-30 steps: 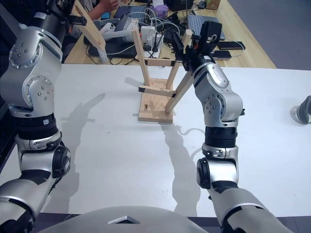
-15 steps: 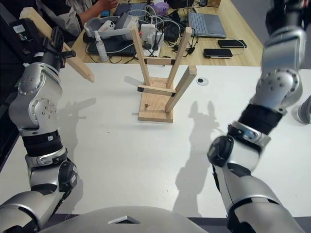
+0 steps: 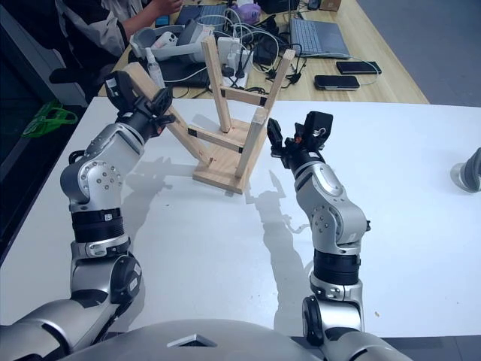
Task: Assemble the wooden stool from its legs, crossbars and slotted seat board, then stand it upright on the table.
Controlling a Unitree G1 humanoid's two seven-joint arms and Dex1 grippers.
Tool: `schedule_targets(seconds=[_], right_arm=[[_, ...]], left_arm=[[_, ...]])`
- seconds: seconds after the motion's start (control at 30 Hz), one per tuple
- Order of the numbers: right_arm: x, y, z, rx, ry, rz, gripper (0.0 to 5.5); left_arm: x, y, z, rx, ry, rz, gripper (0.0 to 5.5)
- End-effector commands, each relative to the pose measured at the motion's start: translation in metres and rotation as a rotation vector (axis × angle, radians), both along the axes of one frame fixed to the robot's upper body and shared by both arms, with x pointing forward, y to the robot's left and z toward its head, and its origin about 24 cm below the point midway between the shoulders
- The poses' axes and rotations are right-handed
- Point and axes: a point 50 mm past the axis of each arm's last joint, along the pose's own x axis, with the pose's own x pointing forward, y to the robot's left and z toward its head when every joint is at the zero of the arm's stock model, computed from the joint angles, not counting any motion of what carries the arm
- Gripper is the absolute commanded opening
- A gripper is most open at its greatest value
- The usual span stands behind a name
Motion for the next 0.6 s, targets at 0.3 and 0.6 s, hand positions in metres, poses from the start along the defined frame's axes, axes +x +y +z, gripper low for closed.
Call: schedule_targets(seconds=[0.3, 0.6], right_arm=[[0.009, -0.01, 0.012, -0.004, -0.015, -0.012, 3.68], [0.012, -0.014, 0.02, -0.01, -0.027, -0.012, 3.68]], left_arm=[[0.004, 0.009, -0.028, -0.09, -0.08, -0.101, 1.02], [0.016, 0.017, -0.033, 0.073, -0.117, -0.054, 1.02]])
